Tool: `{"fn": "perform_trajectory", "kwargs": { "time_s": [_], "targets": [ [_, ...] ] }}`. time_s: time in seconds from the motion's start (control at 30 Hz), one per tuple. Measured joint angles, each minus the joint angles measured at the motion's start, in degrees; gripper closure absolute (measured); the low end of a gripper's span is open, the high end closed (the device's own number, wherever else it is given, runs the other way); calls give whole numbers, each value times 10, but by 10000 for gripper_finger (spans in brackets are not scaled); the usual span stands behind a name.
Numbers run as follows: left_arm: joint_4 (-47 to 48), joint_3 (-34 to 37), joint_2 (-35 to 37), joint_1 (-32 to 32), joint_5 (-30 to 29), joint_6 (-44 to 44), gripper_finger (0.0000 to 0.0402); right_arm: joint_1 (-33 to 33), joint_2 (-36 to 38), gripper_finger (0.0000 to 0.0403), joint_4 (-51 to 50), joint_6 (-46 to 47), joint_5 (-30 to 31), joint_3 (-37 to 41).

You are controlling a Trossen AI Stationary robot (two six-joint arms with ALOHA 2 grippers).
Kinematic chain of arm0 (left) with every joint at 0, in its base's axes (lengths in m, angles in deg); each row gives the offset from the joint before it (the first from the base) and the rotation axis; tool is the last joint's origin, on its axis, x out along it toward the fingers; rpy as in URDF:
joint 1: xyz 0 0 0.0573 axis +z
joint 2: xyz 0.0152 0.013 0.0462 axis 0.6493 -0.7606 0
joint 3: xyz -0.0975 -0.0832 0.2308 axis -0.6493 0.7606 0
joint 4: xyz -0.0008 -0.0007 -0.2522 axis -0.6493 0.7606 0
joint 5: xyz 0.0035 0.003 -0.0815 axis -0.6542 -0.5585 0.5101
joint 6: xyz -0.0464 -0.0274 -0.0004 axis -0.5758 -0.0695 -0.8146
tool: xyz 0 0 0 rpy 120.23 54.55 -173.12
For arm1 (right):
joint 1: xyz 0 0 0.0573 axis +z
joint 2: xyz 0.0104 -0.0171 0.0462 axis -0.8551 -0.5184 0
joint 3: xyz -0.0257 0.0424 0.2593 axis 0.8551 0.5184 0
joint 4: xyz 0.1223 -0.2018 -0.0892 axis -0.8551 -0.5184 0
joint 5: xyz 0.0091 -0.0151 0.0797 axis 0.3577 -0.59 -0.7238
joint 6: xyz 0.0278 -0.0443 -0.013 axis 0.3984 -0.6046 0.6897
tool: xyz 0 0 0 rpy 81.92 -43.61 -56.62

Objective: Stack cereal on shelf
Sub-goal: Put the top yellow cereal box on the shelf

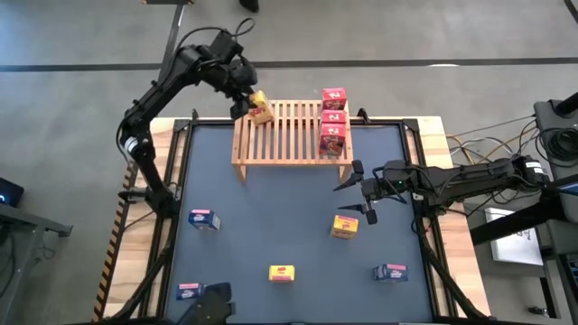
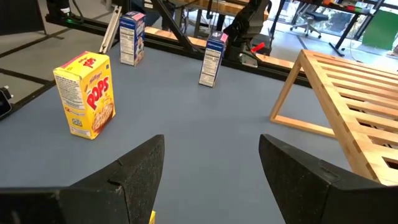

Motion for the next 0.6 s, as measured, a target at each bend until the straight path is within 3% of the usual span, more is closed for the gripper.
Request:
{"fn": "perform_trajectory", "kwargs": {
  "time_s": [0.27, 0.6],
  "targets": [
    [-2, 3, -6, -4, -4, -16, 136, 0, 0, 152, 0, 0, 0, 0],
    [-3, 14, -8, -3, -29, -33, 131, 0, 0, 152, 0, 0, 0, 0]
  ]
}}
